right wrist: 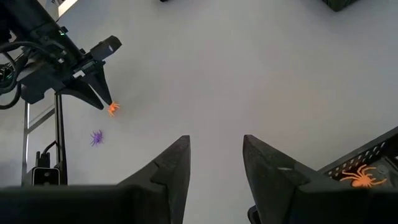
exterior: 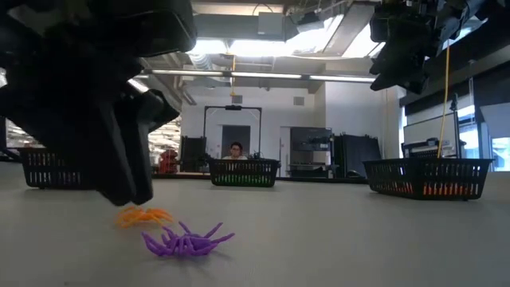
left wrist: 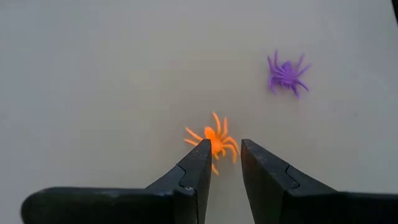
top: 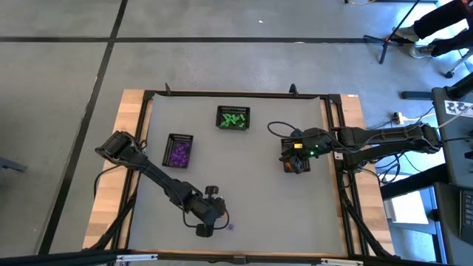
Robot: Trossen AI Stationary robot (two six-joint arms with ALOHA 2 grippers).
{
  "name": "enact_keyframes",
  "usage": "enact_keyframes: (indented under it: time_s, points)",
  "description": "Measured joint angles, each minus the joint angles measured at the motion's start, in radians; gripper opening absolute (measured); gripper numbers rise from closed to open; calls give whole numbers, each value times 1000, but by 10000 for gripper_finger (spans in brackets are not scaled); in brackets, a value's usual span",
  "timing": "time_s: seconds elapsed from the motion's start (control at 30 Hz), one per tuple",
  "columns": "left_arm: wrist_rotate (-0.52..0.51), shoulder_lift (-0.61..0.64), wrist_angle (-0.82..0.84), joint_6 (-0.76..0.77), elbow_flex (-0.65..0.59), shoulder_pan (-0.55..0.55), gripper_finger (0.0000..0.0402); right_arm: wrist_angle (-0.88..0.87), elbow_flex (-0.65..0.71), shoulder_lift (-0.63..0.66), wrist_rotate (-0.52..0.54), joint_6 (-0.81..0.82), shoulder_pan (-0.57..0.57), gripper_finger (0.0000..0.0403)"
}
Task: Sort Halloween decoration
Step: Put the orange spider toy into the right bin
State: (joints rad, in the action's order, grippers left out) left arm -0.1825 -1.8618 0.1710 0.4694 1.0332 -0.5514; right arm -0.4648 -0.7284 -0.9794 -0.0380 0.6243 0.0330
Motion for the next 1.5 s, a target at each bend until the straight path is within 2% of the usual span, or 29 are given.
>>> enact_keyframes:
  time_s: [0.37,0.73,0.87,1.07,1.33,1.5]
  points:
    - [34,0,89,-11,0,-7,80,0,0,0,0,0,0,145]
    - [-24,0,107,-34,0,18,79,0,0,0,0,1,0,145]
    - [-28,0,108,-34,0,24,61,0,0,0,0,2,0,145]
    - [-16,0,108,-35,0,24,7,0,0,0,0,3,0,145]
    - [-10,21,114,-34,3,24,0,53,0,0,0,3,0,145]
    - [-68,94,172,-37,33,25,0,110,0,0,11,3,0,145]
